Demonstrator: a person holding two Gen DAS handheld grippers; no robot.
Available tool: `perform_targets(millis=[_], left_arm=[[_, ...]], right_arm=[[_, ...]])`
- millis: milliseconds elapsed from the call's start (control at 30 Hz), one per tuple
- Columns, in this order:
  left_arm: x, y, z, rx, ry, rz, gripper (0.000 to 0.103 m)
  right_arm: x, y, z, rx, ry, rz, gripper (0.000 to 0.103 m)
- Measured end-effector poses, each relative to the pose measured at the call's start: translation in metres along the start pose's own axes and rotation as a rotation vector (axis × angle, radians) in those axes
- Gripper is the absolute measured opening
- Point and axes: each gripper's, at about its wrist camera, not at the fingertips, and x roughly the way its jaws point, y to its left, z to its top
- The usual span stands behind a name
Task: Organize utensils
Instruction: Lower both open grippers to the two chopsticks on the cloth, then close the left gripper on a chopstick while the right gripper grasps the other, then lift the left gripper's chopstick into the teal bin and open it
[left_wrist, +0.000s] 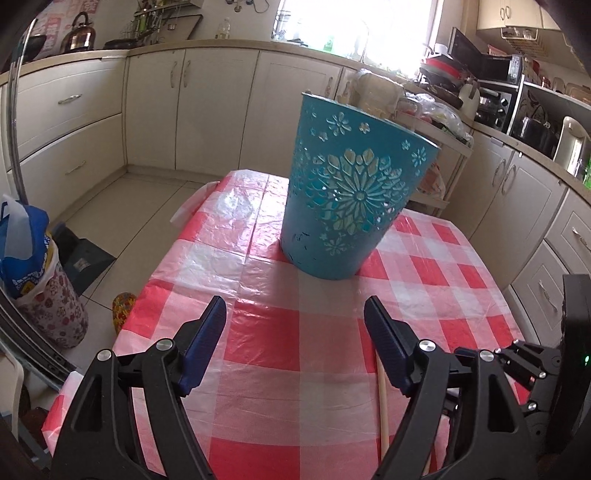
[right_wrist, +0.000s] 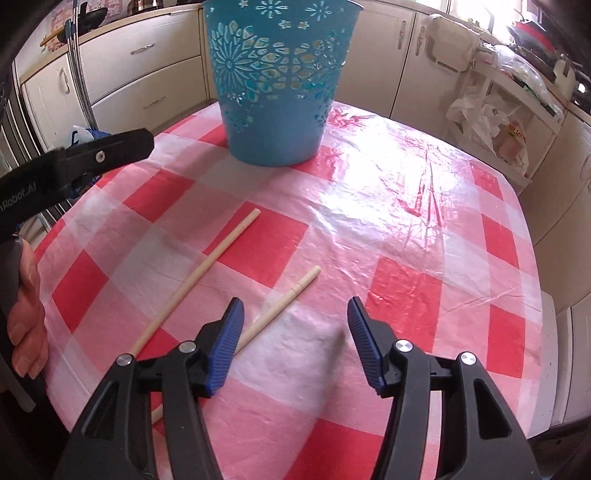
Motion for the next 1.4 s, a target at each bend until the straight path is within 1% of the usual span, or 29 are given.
perform_targets(millis=[67,133,200,267,333,367,400,433,467,500,533,567,667,733,833,867,900,933,967,1000,1033,1067,1133,1200,1267,1300,1333,1367,1400], left_arm=[[0.007,-0.011,-0.002,0.039,0.049,-0.013,0.073],[0.016,-0.025,-0.005,0.088,0.1,-0.016,0.073],[0.024,-0.039,-0.009,0.141,0.137,-0.009,0.073],[0.034,-0.054,-0.012,0.196,0.17,0.01,0.073],[0.042,-0.062,-0.014,0.225,0.198,0.006,0.071],[0.046,-0.065,-0.014,0.24,0.213,-0.001,0.066],[0.049,-0.068,-0.015,0.259,0.223,-0.005,0.058],[0.052,-0.071,-0.016,0.283,0.234,-0.01,0.052],[0.055,-0.073,-0.017,0.3,0.253,-0.025,0.037],[0.058,-0.072,-0.017,0.301,0.271,-0.04,0.024],[0.057,-0.071,-0.016,0.308,0.266,-0.034,0.02],[0.057,-0.07,-0.015,0.312,0.276,-0.044,0.016],[0.056,-0.061,-0.011,0.279,0.305,-0.077,0.015],[0.056,-0.059,-0.008,0.272,0.333,-0.086,0.015],[0.059,-0.062,-0.005,0.27,0.378,-0.085,0.021],[0.06,-0.063,-0.005,0.269,0.388,-0.085,0.025],[0.06,-0.065,-0.006,0.277,0.394,-0.078,0.025],[0.06,-0.067,-0.007,0.289,0.392,-0.071,0.025],[0.06,-0.067,-0.007,0.301,0.388,-0.066,0.024],[0.059,-0.067,-0.008,0.305,0.385,-0.068,0.014],[0.059,-0.065,-0.008,0.298,0.387,-0.078,0.008],[0.059,-0.061,-0.007,0.276,0.395,-0.103,0.006],[0.059,-0.054,-0.005,0.248,0.394,-0.122,0.005],[0.054,-0.048,-0.003,0.216,0.381,-0.16,0.005],[0.047,-0.042,0.0,0.19,0.358,-0.177,0.005],[0.04,-0.038,0.004,0.169,0.335,-0.196,0.005],[0.031,-0.034,0.01,0.143,0.293,-0.231,0.005],[0.018,-0.031,0.016,0.129,0.242,-0.26,0.005],[0.002,-0.027,0.025,0.119,0.164,-0.295,0.005]], right_arm=[[0.0,-0.012,-0.002,0.063,0.005,0.048,0.055],[-0.002,-0.014,-0.003,0.069,-0.004,0.038,0.048],[-0.004,-0.014,-0.005,0.075,-0.018,0.025,0.045],[-0.005,-0.013,-0.006,0.057,-0.029,0.031,0.039],[-0.005,-0.011,-0.007,0.021,-0.036,0.051,0.027],[-0.005,-0.01,-0.006,-0.005,-0.037,0.066,0.024],[-0.005,-0.008,-0.004,-0.036,-0.041,0.08,0.019],[-0.003,-0.006,-0.003,-0.062,-0.044,0.087,0.017],[-0.001,-0.005,-0.001,-0.077,-0.045,0.096,0.016],[0.0,-0.007,0.001,-0.078,-0.038,0.105,0.016],[0.0,-0.009,0.002,-0.069,-0.032,0.109,0.016],[0.001,-0.012,0.004,-0.049,-0.022,0.106,0.016],[0.0,-0.02,0.004,0.034,0.012,0.122,0.017],[-0.001,-0.015,0.002,0.034,0.018,0.096,0.017],[-0.002,-0.008,0.001,0.036,0.022,0.052,0.017],[-0.002,-0.006,0.001,0.029,0.017,0.042,0.017],[-0.002,-0.005,0.0,0.031,0.011,0.046,0.015],[-0.002,-0.005,0.0,0.037,0.009,0.057,0.013],[-0.002,-0.007,0.0,0.045,0.009,0.063,0.012],[-0.002,-0.009,0.0,0.05,0.012,0.071,0.012],[-0.002,-0.01,0.0,0.057,0.016,0.078,0.012],[-0.002,-0.011,0.0,0.062,0.02,0.082,0.012],[-0.002,-0.012,0.0,0.068,0.026,0.089,0.013],[-0.003,-0.01,0.0,0.055,0.023,0.093,0.017],[-0.003,-0.01,-0.003,0.069,0.007,0.091,0.017],[-0.004,-0.011,-0.005,0.08,-0.006,0.092,0.017],[-0.004,-0.012,-0.007,0.096,-0.02,0.095,0.017],[-0.004,-0.013,-0.01,0.112,-0.033,0.098,0.017],[-0.005,-0.013,-0.011,0.128,-0.047,0.102,0.017]])
